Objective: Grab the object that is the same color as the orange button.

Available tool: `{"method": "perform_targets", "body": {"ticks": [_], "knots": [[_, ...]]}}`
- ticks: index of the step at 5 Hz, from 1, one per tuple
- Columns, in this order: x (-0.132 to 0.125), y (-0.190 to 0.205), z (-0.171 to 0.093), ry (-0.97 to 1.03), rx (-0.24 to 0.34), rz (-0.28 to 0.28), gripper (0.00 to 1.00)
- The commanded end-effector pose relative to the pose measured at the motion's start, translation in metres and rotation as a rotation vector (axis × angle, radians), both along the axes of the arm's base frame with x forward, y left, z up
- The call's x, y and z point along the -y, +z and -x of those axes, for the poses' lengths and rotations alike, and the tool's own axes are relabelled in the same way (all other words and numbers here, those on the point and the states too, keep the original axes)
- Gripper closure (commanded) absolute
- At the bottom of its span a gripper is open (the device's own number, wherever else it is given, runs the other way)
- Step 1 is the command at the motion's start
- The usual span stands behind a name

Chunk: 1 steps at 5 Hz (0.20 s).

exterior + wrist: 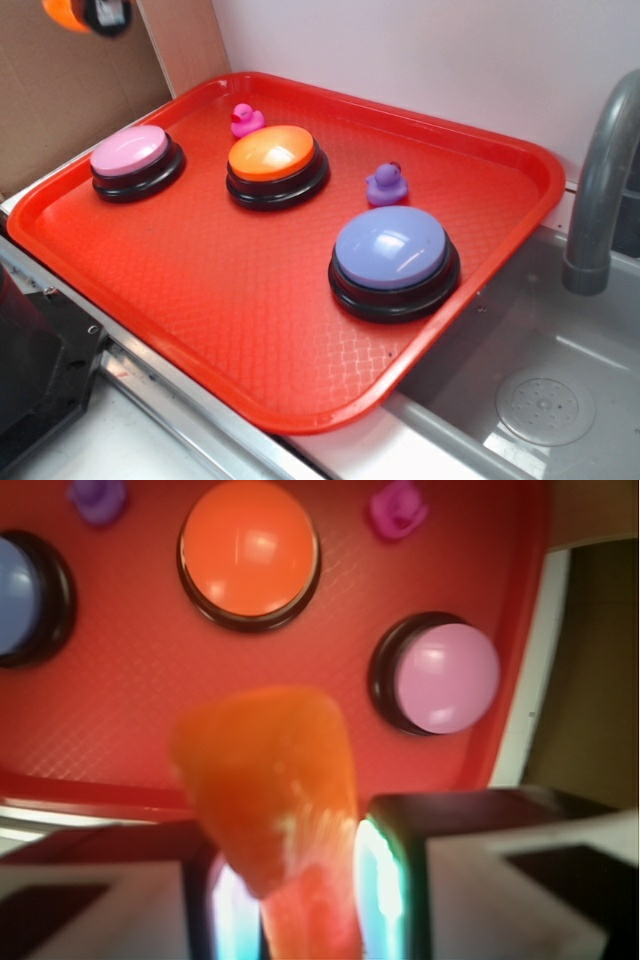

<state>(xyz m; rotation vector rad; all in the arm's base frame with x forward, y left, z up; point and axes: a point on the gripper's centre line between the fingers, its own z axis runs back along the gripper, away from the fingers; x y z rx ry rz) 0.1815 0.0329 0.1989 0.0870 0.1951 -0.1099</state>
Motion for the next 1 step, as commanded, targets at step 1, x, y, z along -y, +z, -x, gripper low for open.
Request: {"method": "perform_targets", "body": {"ticks": [1], "knots": [[0.0043,0.0125,0.0148,-0.005,0.098,0.024,1.00]]}}
